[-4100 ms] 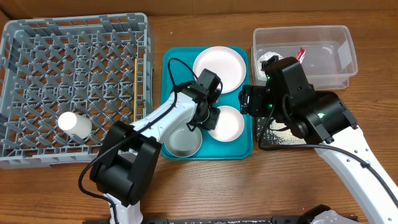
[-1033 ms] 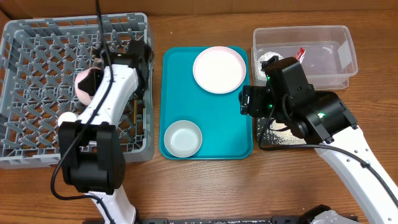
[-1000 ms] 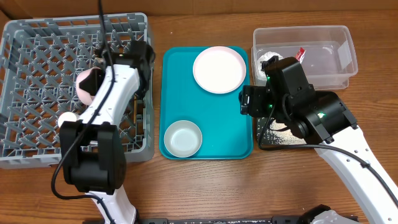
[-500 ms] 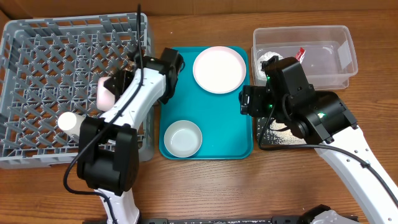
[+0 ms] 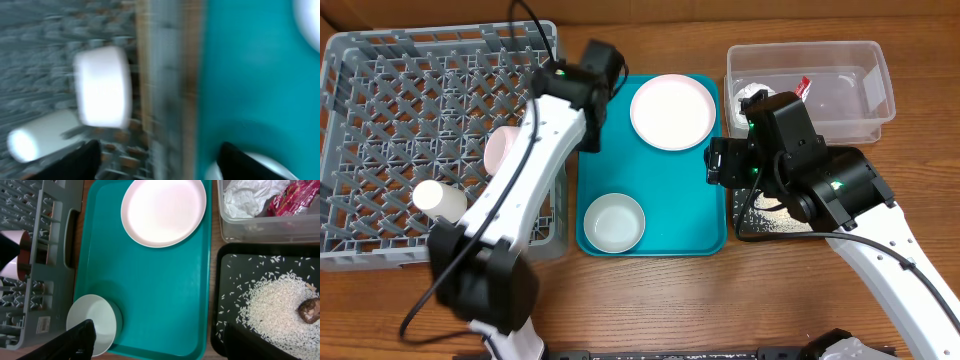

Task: Sort waste into correct bins and load items into the dishwasher
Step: 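Move the left gripper to the pale green bowl and grasp its rim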

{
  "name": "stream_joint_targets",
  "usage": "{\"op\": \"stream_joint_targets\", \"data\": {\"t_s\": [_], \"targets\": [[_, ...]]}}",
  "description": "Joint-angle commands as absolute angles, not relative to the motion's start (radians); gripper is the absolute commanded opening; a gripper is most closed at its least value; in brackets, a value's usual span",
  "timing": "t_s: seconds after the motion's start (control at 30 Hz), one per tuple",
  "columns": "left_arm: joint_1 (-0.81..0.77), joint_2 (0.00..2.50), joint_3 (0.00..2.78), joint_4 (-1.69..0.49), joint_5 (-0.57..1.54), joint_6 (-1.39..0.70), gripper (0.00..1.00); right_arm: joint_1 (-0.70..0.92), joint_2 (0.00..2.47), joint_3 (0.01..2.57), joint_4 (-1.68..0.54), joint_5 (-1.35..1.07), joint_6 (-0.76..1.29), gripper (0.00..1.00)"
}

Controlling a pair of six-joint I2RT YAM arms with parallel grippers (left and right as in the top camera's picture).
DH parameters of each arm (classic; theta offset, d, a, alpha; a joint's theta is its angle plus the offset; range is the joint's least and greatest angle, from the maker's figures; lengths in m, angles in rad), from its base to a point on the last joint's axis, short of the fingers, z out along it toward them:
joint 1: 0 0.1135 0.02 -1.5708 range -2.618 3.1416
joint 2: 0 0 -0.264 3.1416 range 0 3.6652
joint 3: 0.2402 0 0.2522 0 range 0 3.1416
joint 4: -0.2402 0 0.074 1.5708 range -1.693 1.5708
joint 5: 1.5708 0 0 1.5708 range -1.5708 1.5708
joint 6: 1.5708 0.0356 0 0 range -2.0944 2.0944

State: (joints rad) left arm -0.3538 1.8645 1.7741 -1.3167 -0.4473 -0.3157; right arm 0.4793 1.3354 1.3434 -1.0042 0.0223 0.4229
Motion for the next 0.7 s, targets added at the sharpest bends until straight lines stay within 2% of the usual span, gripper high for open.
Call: {"op": "stream_joint_targets", "data": {"t_s": [0.0,0.07,0.23,0.43,0.67], "targets": [[-0.36,1.761,1.817,-1.372,0.01,-0.181,0.62,0.477,1.336,1.349,-0.999,0.021,0.427,0.83],[-0.361,1.76,1.815,-1.438,0.047,-0.202,0.56,0.477,1.336,1.349,-1.0,0.021,0.428,0.83],[-0.361,1.761,1.702,-1.496,0.045,-0.282,0.55,0.477,1.336,1.349,-1.001,0.021,0.428,0.83],[-0.37,1.761,1.437,-1.334,0.042,-0.338,0.48,0.477,1.336,1.349,-0.999,0.021,0.427,0.83],[-0.376,1.761,1.208,-1.109,-0.12,-0.404,0.45,0.477,1.336,1.349,-0.998,0.021,0.427,0.83]]}}
